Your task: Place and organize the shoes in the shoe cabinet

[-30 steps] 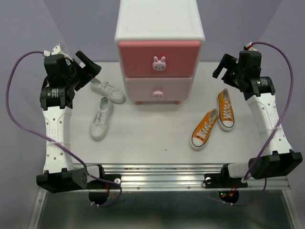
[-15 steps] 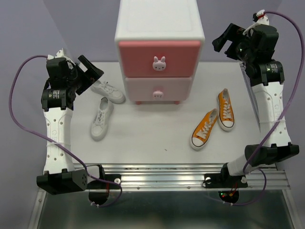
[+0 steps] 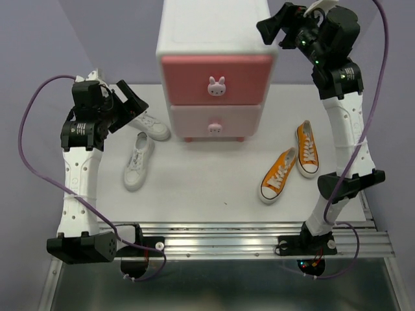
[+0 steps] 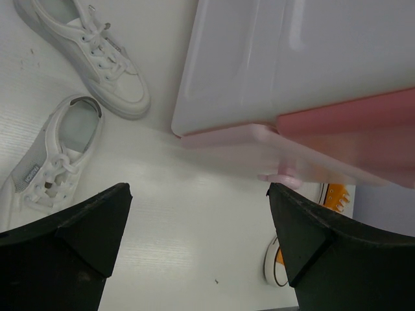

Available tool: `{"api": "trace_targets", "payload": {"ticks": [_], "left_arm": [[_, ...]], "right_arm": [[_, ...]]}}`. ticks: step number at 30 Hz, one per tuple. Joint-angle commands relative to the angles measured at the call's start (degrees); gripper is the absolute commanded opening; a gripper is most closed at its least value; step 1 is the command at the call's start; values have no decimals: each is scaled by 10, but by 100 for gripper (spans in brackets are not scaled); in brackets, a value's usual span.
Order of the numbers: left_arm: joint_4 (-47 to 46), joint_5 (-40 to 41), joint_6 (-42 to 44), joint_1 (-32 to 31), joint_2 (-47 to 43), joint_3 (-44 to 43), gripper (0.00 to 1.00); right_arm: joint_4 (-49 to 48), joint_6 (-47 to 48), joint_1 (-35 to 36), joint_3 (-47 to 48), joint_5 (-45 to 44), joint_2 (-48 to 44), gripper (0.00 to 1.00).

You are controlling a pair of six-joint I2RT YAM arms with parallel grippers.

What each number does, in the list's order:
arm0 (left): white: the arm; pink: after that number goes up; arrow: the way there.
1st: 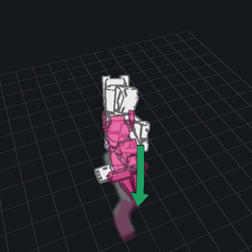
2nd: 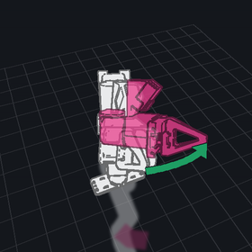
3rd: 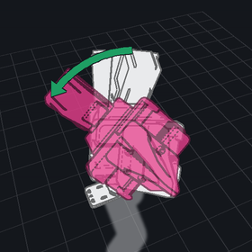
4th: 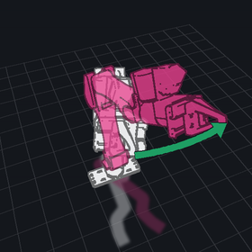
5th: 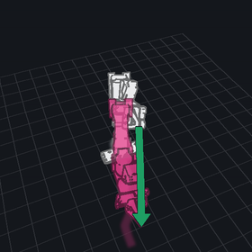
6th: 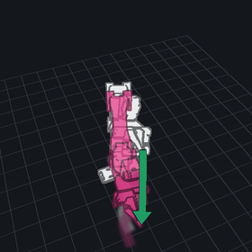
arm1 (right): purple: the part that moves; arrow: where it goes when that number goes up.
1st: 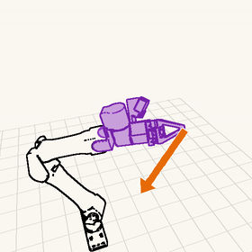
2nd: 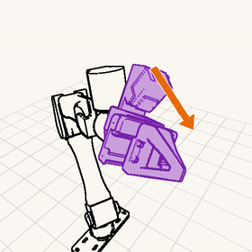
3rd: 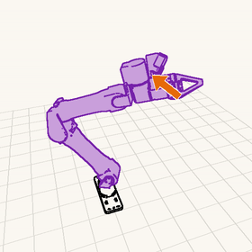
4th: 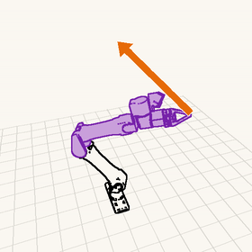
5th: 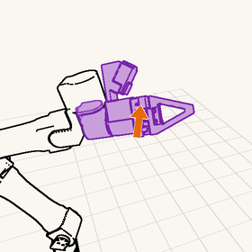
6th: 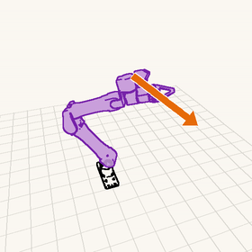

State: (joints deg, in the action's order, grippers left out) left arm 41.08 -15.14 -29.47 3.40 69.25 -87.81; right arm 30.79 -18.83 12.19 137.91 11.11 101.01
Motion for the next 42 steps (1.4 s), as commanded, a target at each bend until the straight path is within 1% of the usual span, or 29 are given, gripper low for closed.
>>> {"api": "trace_targets", "payload": {"ticks": [1,2,5,7,8,11,12,14,15,18,19,21,22,23,25,28,32,35,38,42], "left_arm": [[9,43,28,-59,-5,-40,99],[21,68,31,-74,0,-48,99],[33,103,33,-131,6,-75,99],[34,117,25,-153,5,-90,99],[30,128,23,-174,2,-94,99],[28,145,15,-211,3,-116,99],[28,166,14,-238,5,-122,99],[31,188,13,-268,18,-146,99],[33,200,13,-300,23,-155,99],[32,237,6,-344,47,-180,99],[30,252,6,-375,54,-185,99],[24,294,11,-405,76,-202,99],[23,309,11,-430,91,-211,99],[20,343,6,-442,98,-213,99],[2,370,3,-470,112,-212,99],[-27,431,11,-505,126,-213,99],[-43,471,28,-534,147,-219,99],[-43,495,26,-539,163,-233,99],[-63,512,28,-541,172,-231,99],[-89,501,39,-541,192,-239,99]], "right_arm": [[-79,44,56,29,10,13,100],[-95,54,76,31,2,18,100],[-100,49,91,46,-3,42,100],[-88,52,96,53,-11,58,100],[-86,54,101,54,-17,61,100],[-69,67,108,50,-55,70,100],[-63,71,108,50,-63,75,100],[-39,81,108,50,-85,81,100],[-30,83,113,51,-87,85,100],[-3,85,113,48,-83,91,100],[4,85,113,47,-83,92,100],[22,83,113,38,-85,91,100],[27,81,113,33,-84,91,100],[34,80,113,29,-80,89,100],[42,80,118,24,-77,89,100],[54,76,118,23,-75,90,100],[64,70,118,23,-76,91,100],[64,62,118,22,-72,92,100],[66,56,118,16,-70,89,100],[69,53,118,9,-65,84,100]]}}
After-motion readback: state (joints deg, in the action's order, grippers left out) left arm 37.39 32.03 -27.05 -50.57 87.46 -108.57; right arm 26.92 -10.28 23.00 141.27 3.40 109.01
